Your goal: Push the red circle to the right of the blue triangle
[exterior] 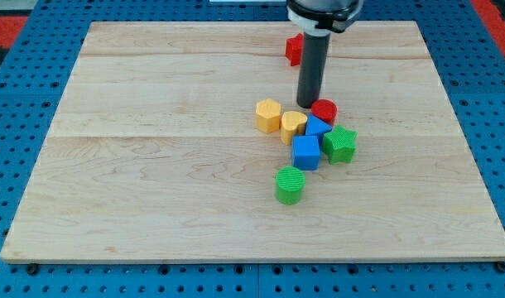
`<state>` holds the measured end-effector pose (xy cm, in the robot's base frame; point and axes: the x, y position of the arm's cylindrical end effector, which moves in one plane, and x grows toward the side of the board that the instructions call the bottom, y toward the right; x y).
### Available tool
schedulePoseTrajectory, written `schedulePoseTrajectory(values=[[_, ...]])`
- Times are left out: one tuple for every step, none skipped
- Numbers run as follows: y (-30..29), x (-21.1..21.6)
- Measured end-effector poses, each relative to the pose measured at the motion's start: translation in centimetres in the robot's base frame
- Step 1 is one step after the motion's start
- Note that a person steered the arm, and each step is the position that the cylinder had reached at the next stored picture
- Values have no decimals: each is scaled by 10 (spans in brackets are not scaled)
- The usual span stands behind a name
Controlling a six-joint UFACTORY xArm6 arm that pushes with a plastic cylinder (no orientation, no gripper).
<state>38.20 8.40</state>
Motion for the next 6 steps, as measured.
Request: schedulePoseTrajectory(values=[[32,-2],[58,7],[61,11],[61,-6],[37,-25],[-24,-34]])
